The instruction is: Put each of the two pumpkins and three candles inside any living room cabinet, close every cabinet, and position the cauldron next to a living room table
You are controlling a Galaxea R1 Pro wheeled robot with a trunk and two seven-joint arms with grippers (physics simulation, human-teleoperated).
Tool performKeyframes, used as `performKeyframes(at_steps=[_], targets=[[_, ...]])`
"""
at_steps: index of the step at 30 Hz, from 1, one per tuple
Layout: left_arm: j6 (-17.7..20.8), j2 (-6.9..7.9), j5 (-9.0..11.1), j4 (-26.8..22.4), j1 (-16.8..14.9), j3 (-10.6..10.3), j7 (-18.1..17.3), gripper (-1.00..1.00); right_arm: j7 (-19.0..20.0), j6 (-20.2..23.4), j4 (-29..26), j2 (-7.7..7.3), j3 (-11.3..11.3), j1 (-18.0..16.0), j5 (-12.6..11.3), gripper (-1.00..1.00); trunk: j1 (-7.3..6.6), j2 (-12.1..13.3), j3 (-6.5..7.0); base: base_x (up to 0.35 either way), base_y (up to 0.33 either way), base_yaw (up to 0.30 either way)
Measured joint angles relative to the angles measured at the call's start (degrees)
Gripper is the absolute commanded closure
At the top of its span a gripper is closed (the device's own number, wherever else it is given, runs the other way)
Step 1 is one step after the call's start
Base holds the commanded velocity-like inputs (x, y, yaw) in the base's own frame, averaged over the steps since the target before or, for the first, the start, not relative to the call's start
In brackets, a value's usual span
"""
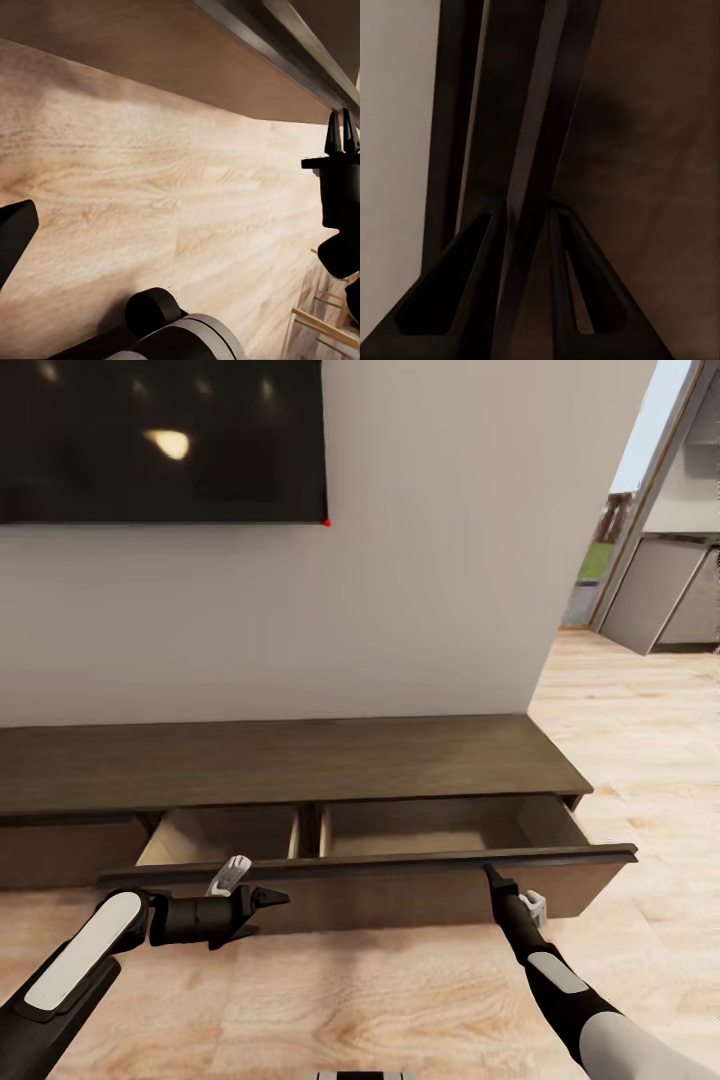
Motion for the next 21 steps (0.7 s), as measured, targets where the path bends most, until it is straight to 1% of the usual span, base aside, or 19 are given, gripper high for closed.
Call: performKeyframes(at_steps=[4, 8, 12, 16, 21], targets=[[0.0, 0.0, 0.0, 0.0, 0.0, 0.0, 0.0, -1.0, -0.01, 0.01, 0.02, -0.01, -0.18, 0.0, -0.1, 1.0, -0.01, 0.0, 0.0, -0.266, 0.0, 0.0], [0.0, 0.0, 0.0, -0.01, 0.0, 0.0, 0.0, -1.0, -0.01, 0.07, 0.01, -0.03, -0.2, 0.0, -0.1, 1.0, -0.03, 0.0, 0.0, -0.069, 0.0, 0.0], [0.0, 0.0, 0.0, -0.01, 0.0, 0.0, -0.04, -1.0, -0.01, 0.09, 0.02, -0.04, -0.29, 0.0, -0.16, 1.0, -0.01, 0.0, 0.0, -0.19, 0.0, 0.0], [0.0, 0.0, 0.0, -0.01, 0.01, 0.01, -0.06, -1.0, -0.01, 0.1, 0.03, -0.02, -0.38, 0.0, -0.19, 1.0, -0.02, 0.0, 0.0, -0.113, 0.0, 0.0], [0.0, 0.0, 0.0, 0.0, 0.01, 0.01, -0.08, -1.0, -0.08, 0.08, 0.0, -0.06, -0.31, 0.0, -0.16, 1.0, -0.03, 0.0, 0.0, -0.066, 0.0, 0.0]])
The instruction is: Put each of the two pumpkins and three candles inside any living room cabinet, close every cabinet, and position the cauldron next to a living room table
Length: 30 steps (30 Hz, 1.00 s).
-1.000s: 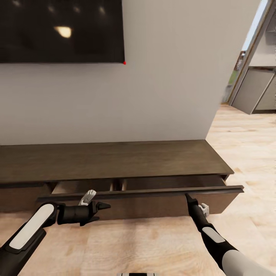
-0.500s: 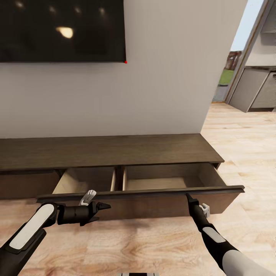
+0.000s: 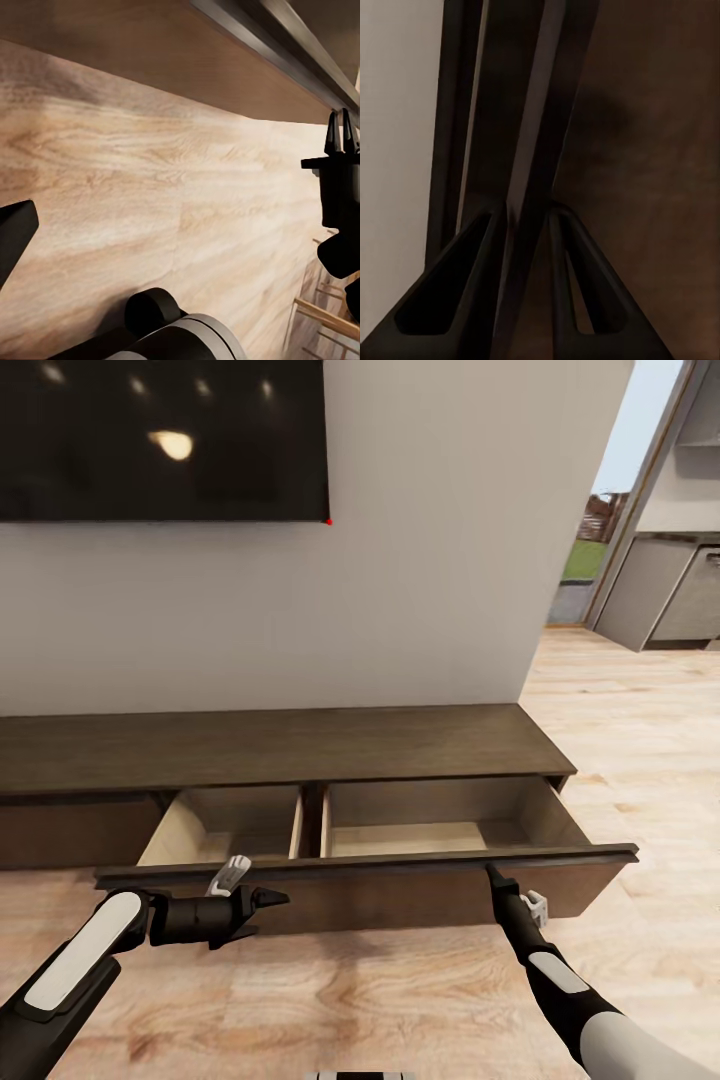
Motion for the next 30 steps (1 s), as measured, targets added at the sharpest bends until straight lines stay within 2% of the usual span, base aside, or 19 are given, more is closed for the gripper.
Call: performKeyframes(at_steps=[19, 30], targets=[[-0.04, 0.0, 0.0, 0.05, 0.0, 0.0, 0.0, -1.0, -0.01, 0.01, 0.01, -0.02, -0.13, 0.0, -0.08, 1.0, 0.01, 0.0, 0.0, -0.099, 0.0, 0.0], [-0.07, 0.0, 0.0, 0.04, 0.0, 0.0, 0.04, -1.0, -0.01, 0.0, 0.0, -0.02, -0.11, 0.01, -0.06, 1.0, -0.01, 0.0, 0.0, -0.009, 0.0, 0.0]])
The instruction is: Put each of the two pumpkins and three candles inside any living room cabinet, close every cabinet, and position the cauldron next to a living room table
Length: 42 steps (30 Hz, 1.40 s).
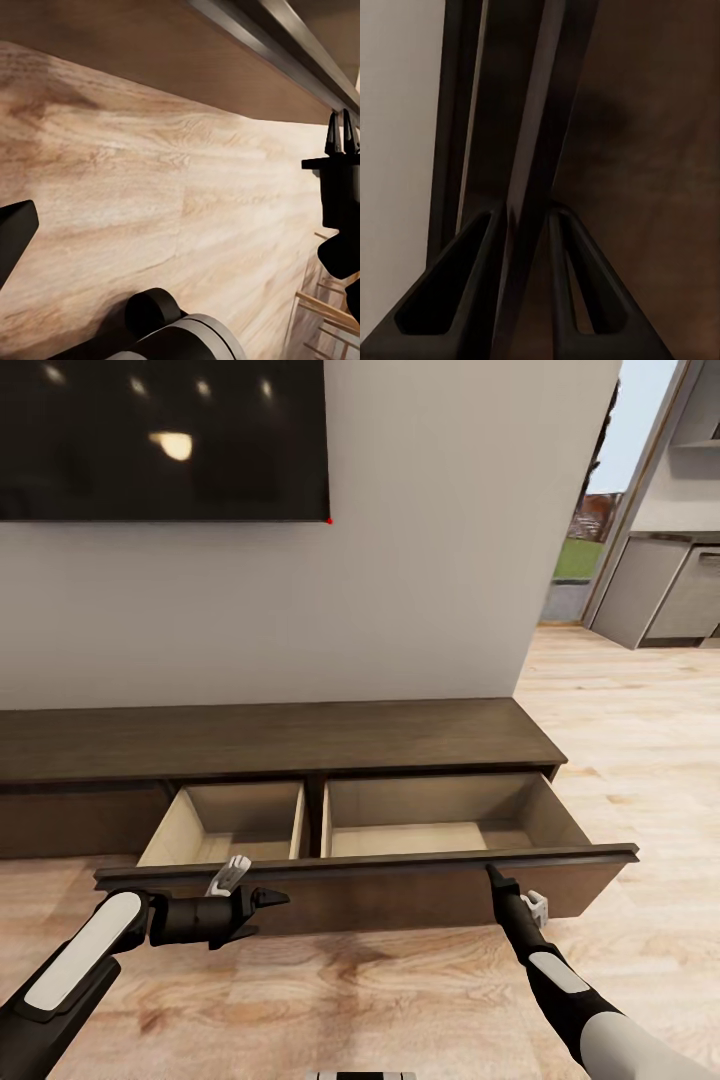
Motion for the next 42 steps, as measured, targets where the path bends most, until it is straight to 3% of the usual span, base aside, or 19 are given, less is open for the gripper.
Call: performKeyframes(at_steps=[10, 11, 12, 29, 42], targets=[[-0.02, 0.0, 0.0, 0.12, 0.0, 0.0, 0.05, -1.0, 0.0, 0.07, 0.0, -0.01, -0.01, 0.0, 0.01, 1.0, 0.0, 0.0, 0.0, -0.028, 0.0, 0.0], [-0.02, 0.0, 0.0, 0.13, 0.0, 0.0, 0.05, -1.0, 0.0, 0.07, 0.0, -0.01, -0.01, 0.0, 0.01, -1.0, 0.0, 0.0, 0.0, -0.001, 0.0, 0.0], [-0.02, -0.01, 0.0, 0.16, -0.02, -0.04, 0.04, -1.0, 0.3, 0.08, -0.1, 0.06, 1.61, 0.01, 0.81, -1.0, 0.0, 0.0, 0.0, 0.0, 0.0, 0.0], [-0.02, -0.01, 0.0, 0.16, -0.02, -0.05, 0.01, -1.0, 0.18, 0.16, -0.1, 0.06, 1.62, 0.0, 0.82, -1.0, 0.01, 0.0, 0.0, -0.057, 0.0, 0.0], [-0.03, -0.01, -0.07, 0.42, -0.02, -0.21, 0.4, -1.0, -0.43, 0.78, -0.16, 0.21, 2.22, 0.01, 1.01, -1.0, 0.03, 0.0, 0.0, -0.306, 0.0, 0.0]])
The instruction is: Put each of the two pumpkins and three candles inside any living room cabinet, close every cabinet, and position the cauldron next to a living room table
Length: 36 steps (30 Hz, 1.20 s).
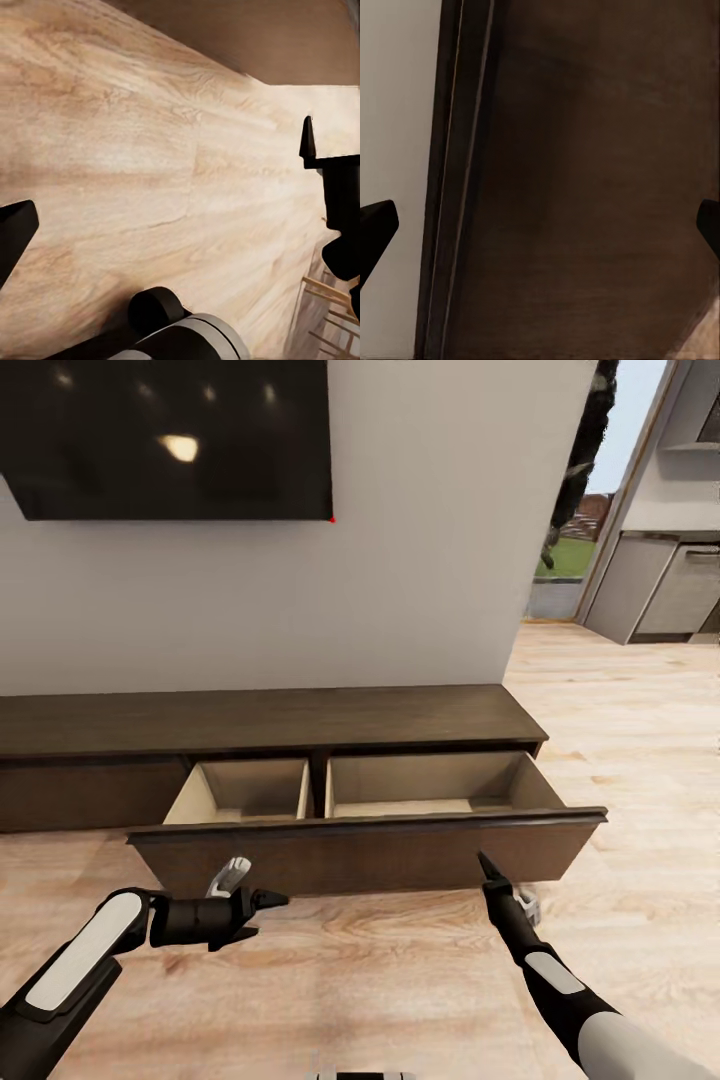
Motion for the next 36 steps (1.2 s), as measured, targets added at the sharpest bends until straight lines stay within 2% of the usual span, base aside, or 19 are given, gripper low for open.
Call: performKeyframes(at_steps=[5, 8, 10, 13, 14, 16, 19, 22, 28, 33, 36], targets=[[-0.13, 0.0, -0.18, 0.08, 0.0, -1.21, 0.55, -1.0, -3.56, 0.46, -0.14, 0.23, 0.22, 0.0, -0.1, -1.0, 0.0, 0.0, 0.0, -0.331, 0.0, 0.0], [-0.2, 0.0, -0.66, 0.09, 0.0, -2.24, 0.7, -1.0, -8.92, 2.6, 0.01, 0.23, 0.6, 0.0, 0.2, -1.0, 0.0, 0.0, 0.0, -0.278, 0.0, 0.0], [-0.22, 0.14, -1.64, 0.09, 0.0, -2.01, 0.65, -1.0, -12.39, 3.16, 0.04, 0.11, 1.48, 0.0, 0.97, -1.0, -0.02, 0.0, 0.0, -0.108, 0.0, 0.0], [-0.28, 0.43, -4.7, 0.2, 0.0, -1.7, 1.05, -1.0, -15.88, 3.72, 0.07, -0.08, 4.42, 0.0, 4.08, -1.0, -0.03, 0.0, 0.0, -0.035, 0.0, 0.0], [-0.3, 0.39, -6.75, 0.64, 0.0, -1.59, 1.99, -1.0, -16.51, 4.73, 0.07, -0.11, 5.5, 0.04, 5.59, -1.0, -0.25, 0.39, 0.18, -0.011, 0.0, 0.0], [-0.3, 0.28, -9.06, 1.81, 0.0, -1.54, 3.94, -1.0, -16.96, 7.0, 0.3, -0.14, 6.3, 0.09, 7.32, -1.0, -0.69, 1.19, 0.53, -0.006, 0.0, 0.0], [-0.36, 0.12, -11.51, 3.7, 0.0, -1.55, 7.73, -1.0, -17.18, 9.49, 2.17, -0.19, 6.72, 0.16, 10.4, -1.0, -1.35, 2.39, 1.07, -0.002, 0.0, 0.0], [-0.38, 0.04, -14.02, 4.49, 0.0, -1.41, 11.13, -1.0, -17.23, 10.5, 3.43, -0.26, 6.86, 0.16, 15.26, -1.0, -2.01, 3.59, 1.61, 0.0, 0.0, 0.0], [-0.41, -0.14, -17.51, 4.59, -0.06, -2.05, 12.44, -1.0, -17.67, 12.1, 4.89, -0.28, 6.9, 0.16, 22.53, -1.0, -3.33, 6.0, 2.69, 0.0, 0.0, 0.0], [-0.43, -1.99, -19.57, 4.58, -0.06, -2.22, 12.58, -1.0, -23.42, 12.35, 5.06, -0.03, 6.92, 0.16, 27.94, -1.0, -4.42, 8.0, 3.59, 0.0, 0.0, 0.0], [-0.43, -4.38, -21.25, 4.71, -0.03, -2.23, 13.82, -1.0, -27.6, 12.41, 4.7, 0.06, 6.92, 0.16, 29.24, -1.0, -5.08, 9.21, 4.13, 0.0, 0.0, 0.0]])
